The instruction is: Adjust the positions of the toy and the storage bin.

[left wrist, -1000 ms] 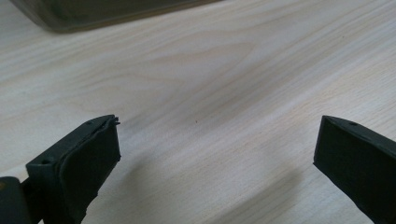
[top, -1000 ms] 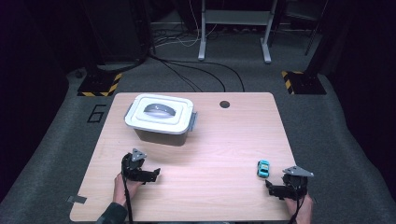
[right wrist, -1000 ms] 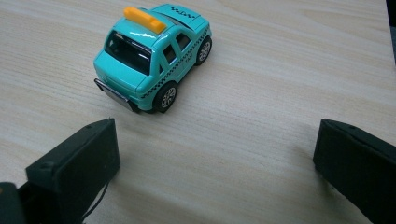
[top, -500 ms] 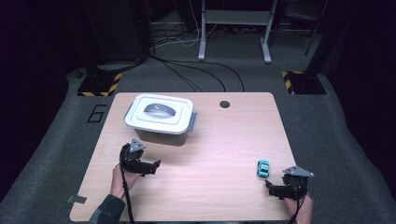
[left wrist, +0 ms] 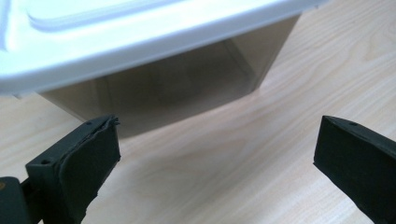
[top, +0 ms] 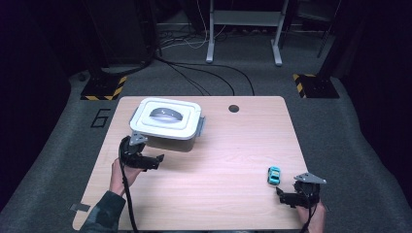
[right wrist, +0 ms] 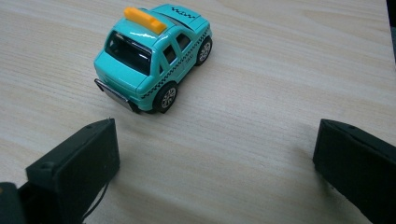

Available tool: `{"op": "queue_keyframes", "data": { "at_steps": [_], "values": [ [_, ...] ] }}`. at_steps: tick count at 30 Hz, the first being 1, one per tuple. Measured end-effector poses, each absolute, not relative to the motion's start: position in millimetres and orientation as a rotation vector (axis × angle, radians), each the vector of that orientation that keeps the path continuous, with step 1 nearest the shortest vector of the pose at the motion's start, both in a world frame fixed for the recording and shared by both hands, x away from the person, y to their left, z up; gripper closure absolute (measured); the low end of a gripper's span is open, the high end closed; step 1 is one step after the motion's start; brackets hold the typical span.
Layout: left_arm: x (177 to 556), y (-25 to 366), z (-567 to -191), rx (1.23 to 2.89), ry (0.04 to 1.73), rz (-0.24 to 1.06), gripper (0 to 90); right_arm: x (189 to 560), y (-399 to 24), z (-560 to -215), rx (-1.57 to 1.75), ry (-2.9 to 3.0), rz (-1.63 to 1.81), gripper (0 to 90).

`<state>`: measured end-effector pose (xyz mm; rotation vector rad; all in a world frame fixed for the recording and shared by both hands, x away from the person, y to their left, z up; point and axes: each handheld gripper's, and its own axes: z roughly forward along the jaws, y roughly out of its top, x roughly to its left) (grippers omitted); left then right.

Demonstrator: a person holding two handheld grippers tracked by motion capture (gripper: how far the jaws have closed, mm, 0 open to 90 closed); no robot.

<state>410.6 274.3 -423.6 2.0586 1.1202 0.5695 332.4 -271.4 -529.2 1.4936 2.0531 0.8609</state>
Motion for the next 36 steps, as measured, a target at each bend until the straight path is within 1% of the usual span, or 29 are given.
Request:
{"op": "queue_keyframes", "data": {
  "at_steps": [8, 22, 31, 36],
  "values": [
    [426, 282, -403, 2.036, 1.124, 0.589, 0.1, 333, -271, -529, 1.492, 2.054, 0.862, 0.0],
    [455, 284, -384, 2.045, 1.127, 0.628, 0.1, 332, -272, -529, 1.492, 2.052, 0.864, 0.3],
    [477, 287, -379, 2.057, 1.15, 0.655, 0.1, 332, -272, -529, 1.496, 2.049, 0.865, 0.5],
    [491, 287, -384, 2.069, 1.165, 0.672, 0.1, 332, -272, -529, 1.497, 2.048, 0.865, 0.7]
  ]
}}
